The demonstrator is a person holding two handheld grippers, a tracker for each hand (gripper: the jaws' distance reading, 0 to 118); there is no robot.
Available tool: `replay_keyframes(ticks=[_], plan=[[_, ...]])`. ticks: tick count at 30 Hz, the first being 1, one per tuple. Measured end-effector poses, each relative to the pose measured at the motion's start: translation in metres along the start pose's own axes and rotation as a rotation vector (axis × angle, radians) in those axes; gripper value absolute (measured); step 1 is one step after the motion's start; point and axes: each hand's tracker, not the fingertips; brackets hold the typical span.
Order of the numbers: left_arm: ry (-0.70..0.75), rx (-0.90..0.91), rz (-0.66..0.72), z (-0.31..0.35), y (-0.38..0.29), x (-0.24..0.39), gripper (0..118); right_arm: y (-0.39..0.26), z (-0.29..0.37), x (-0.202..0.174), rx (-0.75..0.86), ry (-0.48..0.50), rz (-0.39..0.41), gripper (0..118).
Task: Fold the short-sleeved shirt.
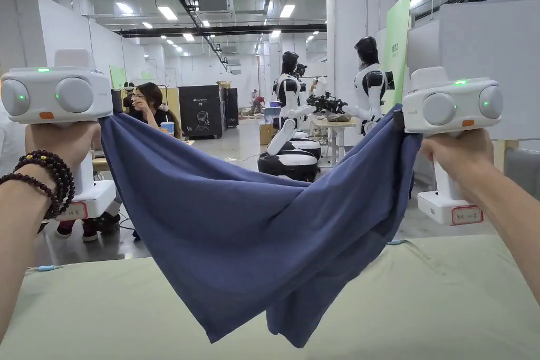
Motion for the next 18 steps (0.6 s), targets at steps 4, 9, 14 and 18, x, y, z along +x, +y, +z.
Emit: replay_keyframes(ticks=[4,9,14,18], plan=[[-0.006,0.011,0.006,0.001,-0.003,0.000,2,-0.009,0.005,-0.007,0.003,-0.012,0.014,6],[-0.027,-0.020,0.010,0.005,-0.037,0.006,2,-0.043,0.005,-0.011,-0.022,0.001,-0.018,6],[-0.103,-0.115,0.016,0.000,-0.102,0.014,2,-0.105,0.001,-0.021,-0.116,0.036,-0.001,6],[-0.119,-0.175,0.004,0.003,-0.136,0.020,2,-0.137,0.003,-0.022,-0.176,0.048,0.013,6]])
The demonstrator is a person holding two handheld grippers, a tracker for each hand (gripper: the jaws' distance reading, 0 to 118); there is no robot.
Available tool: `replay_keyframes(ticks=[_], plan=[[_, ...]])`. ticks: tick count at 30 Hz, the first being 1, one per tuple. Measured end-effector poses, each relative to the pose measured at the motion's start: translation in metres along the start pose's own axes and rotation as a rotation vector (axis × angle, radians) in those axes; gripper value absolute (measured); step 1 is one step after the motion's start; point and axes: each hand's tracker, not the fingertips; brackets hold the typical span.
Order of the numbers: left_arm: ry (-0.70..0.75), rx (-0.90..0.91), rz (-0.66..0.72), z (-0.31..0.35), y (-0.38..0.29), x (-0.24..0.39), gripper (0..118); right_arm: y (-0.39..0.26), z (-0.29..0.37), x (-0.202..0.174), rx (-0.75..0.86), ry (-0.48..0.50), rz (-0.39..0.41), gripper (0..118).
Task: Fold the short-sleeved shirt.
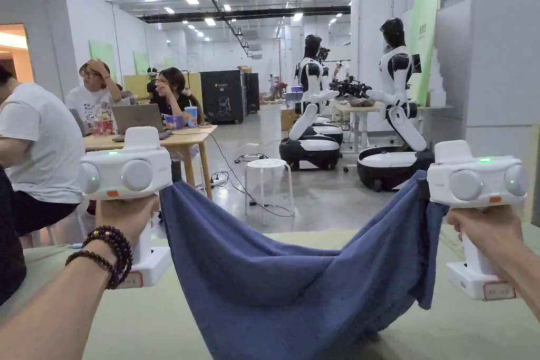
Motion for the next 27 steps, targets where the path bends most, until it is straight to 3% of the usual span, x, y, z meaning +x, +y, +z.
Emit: replay_keyframes(ticks=[3,7,9,13,20,24,27], plan=[[-0.026,-0.001,-0.011,0.015,-0.017,-0.004,2,-0.016,0.026,0.003,0.017,0.053,0.013,6],[-0.111,0.003,0.037,0.062,-0.055,-0.019,2,-0.056,0.086,0.009,0.044,0.130,0.098,6],[-0.106,-0.039,-0.002,0.088,-0.080,-0.023,2,-0.082,0.116,0.014,0.031,0.153,0.138,6],[-0.149,-0.088,-0.018,0.149,-0.137,-0.037,2,-0.144,0.171,0.029,-0.037,0.204,0.125,6],[-0.172,-0.223,-0.035,0.243,-0.231,-0.052,2,-0.241,0.236,0.047,-0.210,0.235,0.178,6],[-0.135,-0.304,-0.017,0.284,-0.265,-0.038,2,-0.286,0.246,0.044,-0.296,0.146,0.210,6],[-0.137,-0.342,0.012,0.296,-0.285,-0.033,2,-0.313,0.251,0.045,-0.337,0.143,0.139,6]])
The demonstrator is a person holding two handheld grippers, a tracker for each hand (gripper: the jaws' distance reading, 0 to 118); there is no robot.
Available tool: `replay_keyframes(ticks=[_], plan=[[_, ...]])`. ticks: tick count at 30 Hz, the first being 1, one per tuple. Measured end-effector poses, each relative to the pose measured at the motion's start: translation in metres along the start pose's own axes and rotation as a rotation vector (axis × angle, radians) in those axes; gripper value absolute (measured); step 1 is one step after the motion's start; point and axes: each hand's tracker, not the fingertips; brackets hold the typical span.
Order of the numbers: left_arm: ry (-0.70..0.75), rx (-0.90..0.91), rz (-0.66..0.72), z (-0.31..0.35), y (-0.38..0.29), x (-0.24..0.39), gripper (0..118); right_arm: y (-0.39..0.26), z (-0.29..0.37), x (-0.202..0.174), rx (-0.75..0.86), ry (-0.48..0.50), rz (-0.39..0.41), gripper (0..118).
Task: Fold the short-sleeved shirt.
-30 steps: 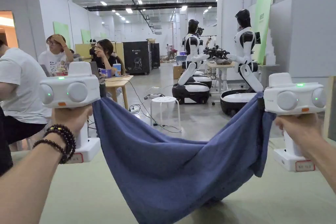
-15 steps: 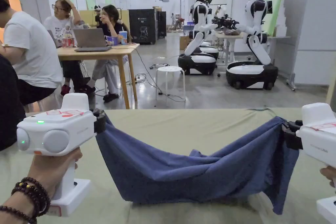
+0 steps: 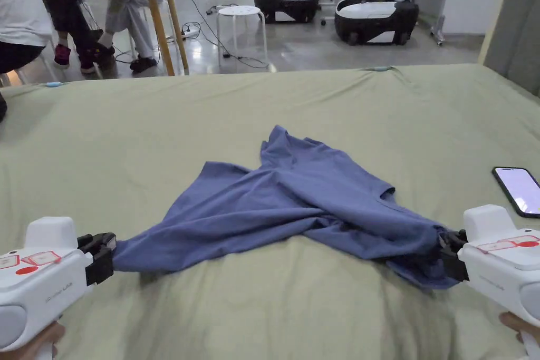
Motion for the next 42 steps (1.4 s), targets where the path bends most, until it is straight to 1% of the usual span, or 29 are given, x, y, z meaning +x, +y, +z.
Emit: replay_keyframes(ticks=[2,4,6,9,14,15,16,17,19,20,21,22,23,25,26,27,28,29,30,31,32,34,36,37,38,39,40,41,42], plan=[[0.005,-0.016,0.004,0.003,-0.011,0.002,2,-0.012,0.001,-0.007,-0.009,0.002,-0.005,6],[0.025,-0.032,0.012,0.007,-0.020,0.007,2,-0.021,0.003,-0.014,-0.045,-0.017,0.043,6],[0.023,-0.040,0.019,0.013,-0.028,0.009,2,-0.025,0.002,-0.020,-0.051,-0.031,0.066,6],[0.019,-0.052,0.015,0.023,-0.039,0.019,2,-0.037,0.007,-0.028,-0.078,-0.027,0.049,6],[0.025,-0.098,0.001,0.023,-0.058,0.019,2,-0.050,0.004,-0.033,-0.128,-0.028,0.072,6],[0.026,-0.102,0.000,0.023,-0.059,0.019,2,-0.049,0.003,-0.032,-0.129,-0.030,0.071,8],[0.029,-0.105,-0.003,0.023,-0.059,0.020,7,-0.048,0.005,-0.031,-0.129,-0.031,0.063,19],[0.030,-0.107,-0.005,0.023,-0.058,0.021,28,-0.046,0.006,-0.029,-0.123,-0.025,0.054,53],[0.035,-0.101,-0.020,0.032,-0.051,0.030,49,-0.041,0.013,-0.026,-0.105,-0.023,0.039,76],[0.033,-0.094,-0.024,0.033,-0.048,0.031,61,-0.039,0.018,-0.025,-0.092,-0.017,0.039,84],[0.034,-0.093,-0.026,0.033,-0.043,0.032,96,-0.035,0.021,-0.024,-0.082,-0.017,0.042,112],[0.031,-0.089,-0.028,0.034,-0.039,0.033,118,-0.031,0.027,-0.023,-0.047,-0.015,0.043,118],[0.002,-0.023,-0.016,0.041,-0.034,0.033,112,-0.025,0.033,-0.021,0.005,-0.007,0.057,116],[0.015,-0.038,-0.032,0.042,-0.022,0.032,112,-0.011,0.040,-0.021,-0.005,-0.012,0.040,113],[0.023,-0.046,-0.032,0.039,-0.018,0.032,110,-0.004,0.042,-0.020,0.000,-0.012,0.028,106],[0.033,-0.061,-0.032,0.038,-0.015,0.032,99,0.005,0.042,-0.018,0.021,-0.005,0.004,91],[0.036,-0.064,-0.033,0.038,-0.012,0.032,79,0.014,0.040,-0.017,0.029,-0.003,-0.004,69],[0.038,-0.065,-0.038,0.037,-0.012,0.031,37,0.021,0.036,-0.017,0.028,-0.009,-0.006,26],[0.055,-0.071,-0.048,0.026,-0.013,0.026,6,0.028,0.031,-0.020,0.024,-0.027,-0.005,4],[0.064,-0.078,-0.055,0.023,-0.014,0.024,0,0.033,0.025,-0.021,0.025,-0.048,0.000,1],[0.057,-0.094,-0.059,0.023,-0.016,0.022,0,0.037,0.021,-0.022,0.035,-0.056,0.006,0],[0.013,-0.123,-0.012,0.025,-0.019,0.020,0,0.045,0.018,-0.024,0.036,-0.030,-0.002,0],[0.034,-0.131,0.005,0.028,-0.022,0.016,0,0.049,0.017,-0.026,0.043,-0.008,-0.023,0],[0.056,-0.133,0.003,0.028,-0.025,0.014,14,0.050,0.017,-0.028,0.046,-0.003,-0.019,0],[0.073,-0.134,-0.001,0.026,-0.026,0.012,53,0.051,0.016,-0.030,0.046,0.001,-0.013,0],[0.089,-0.139,-0.005,0.025,-0.029,0.009,84,0.052,0.016,-0.032,0.046,0.006,-0.008,0],[0.092,-0.158,-0.009,0.023,-0.031,0.005,105,0.053,0.015,-0.033,0.046,0.010,-0.005,0],[0.096,-0.198,-0.004,0.021,-0.035,0.003,105,0.053,0.014,-0.035,0.044,0.014,-0.004,0],[0.088,-0.212,0.011,0.018,-0.038,0.003,98,0.052,0.014,-0.036,0.041,0.020,-0.001,0]])
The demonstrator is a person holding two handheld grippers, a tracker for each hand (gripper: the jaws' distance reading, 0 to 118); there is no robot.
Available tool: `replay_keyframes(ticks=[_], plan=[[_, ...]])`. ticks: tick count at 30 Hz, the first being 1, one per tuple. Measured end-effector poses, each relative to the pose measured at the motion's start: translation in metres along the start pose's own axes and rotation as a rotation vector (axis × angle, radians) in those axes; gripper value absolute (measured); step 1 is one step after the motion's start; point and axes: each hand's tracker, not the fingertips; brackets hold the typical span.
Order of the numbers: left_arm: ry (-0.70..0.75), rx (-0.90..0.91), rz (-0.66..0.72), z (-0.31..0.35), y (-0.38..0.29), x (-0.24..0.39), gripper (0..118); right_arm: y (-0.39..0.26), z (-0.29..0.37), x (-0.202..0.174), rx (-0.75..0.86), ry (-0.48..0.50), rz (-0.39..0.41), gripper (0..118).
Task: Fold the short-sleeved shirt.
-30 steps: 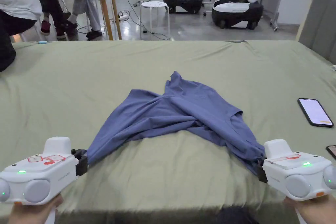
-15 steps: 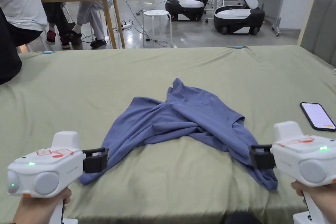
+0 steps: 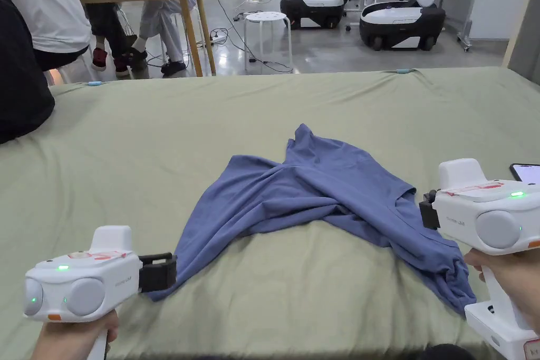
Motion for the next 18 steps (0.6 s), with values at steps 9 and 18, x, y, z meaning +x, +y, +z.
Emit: replay_keyframes(ticks=[9,18], plan=[[-0.024,-0.069,-0.053,-0.041,-0.024,-0.003,81,0.000,-0.018,-0.007,-0.034,0.009,0.019,0],[-0.005,-0.023,-0.080,-0.029,0.000,-0.001,2,0.018,-0.046,-0.003,-0.056,-0.008,0.037,0]])
